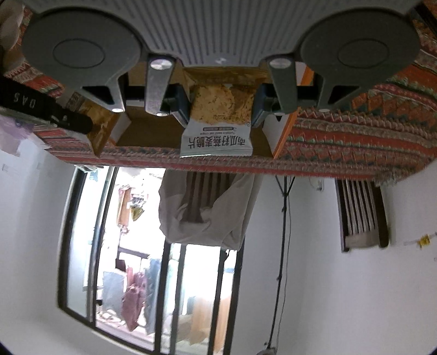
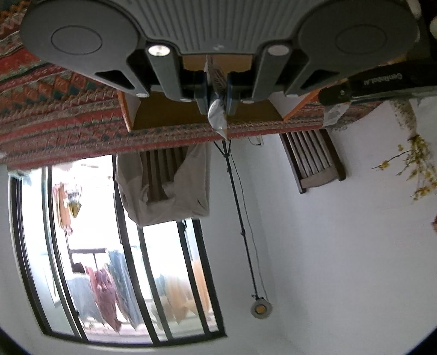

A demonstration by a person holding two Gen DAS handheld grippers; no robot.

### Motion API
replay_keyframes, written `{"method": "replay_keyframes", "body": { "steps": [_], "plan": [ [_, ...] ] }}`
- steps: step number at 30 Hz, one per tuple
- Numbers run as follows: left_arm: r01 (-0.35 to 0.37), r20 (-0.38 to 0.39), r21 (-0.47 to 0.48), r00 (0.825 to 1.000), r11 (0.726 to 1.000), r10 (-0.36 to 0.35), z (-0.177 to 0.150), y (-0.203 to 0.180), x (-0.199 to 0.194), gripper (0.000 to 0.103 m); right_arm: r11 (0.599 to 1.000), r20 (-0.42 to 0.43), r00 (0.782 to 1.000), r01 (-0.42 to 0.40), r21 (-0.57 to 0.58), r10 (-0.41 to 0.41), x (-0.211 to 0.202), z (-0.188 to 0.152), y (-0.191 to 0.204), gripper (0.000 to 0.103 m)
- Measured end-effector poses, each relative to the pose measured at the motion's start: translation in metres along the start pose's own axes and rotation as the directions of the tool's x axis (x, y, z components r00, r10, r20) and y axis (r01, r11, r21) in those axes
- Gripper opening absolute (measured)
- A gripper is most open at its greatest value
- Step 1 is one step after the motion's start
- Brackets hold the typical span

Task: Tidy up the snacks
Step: 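Carry both held packets over the cardboard box and release them inside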

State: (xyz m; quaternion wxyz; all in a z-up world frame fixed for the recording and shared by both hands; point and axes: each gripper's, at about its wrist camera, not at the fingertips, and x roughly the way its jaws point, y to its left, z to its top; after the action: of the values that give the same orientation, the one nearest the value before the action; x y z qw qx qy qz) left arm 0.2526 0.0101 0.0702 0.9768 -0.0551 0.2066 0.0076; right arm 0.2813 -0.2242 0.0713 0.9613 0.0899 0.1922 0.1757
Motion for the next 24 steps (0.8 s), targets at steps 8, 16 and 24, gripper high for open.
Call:
{"method": "replay_keyframes", "body": {
  "steps": [8, 16, 24],
  "plan": [
    [-0.007, -0.049, -0.036, 0.999, 0.999, 0.005, -0.016, 0.013, 0.040, 0.047, 0.999, -0.062, 0.998, 0.010, 0.031, -0.008, 0.033, -0.024, -0.015, 0.012],
    [-0.003, -0.067, -0.049, 0.998, 0.999, 0.000, -0.028, 0.019, 0.046, 0.083, 0.999, -0.099, 0.994, 0.048, 0.009, -0.047, 0.039, -0.036, -0.012, 0.017],
    [-0.013, 0.021, -0.069, 1.000, 0.998, 0.015, -0.025, 0.020, 0.024, 0.103, 1.000, -0.031, 1.000, 0.005, 0.023, -0.004, 0.021, -0.034, -0.017, 0.103]
  ]
}}
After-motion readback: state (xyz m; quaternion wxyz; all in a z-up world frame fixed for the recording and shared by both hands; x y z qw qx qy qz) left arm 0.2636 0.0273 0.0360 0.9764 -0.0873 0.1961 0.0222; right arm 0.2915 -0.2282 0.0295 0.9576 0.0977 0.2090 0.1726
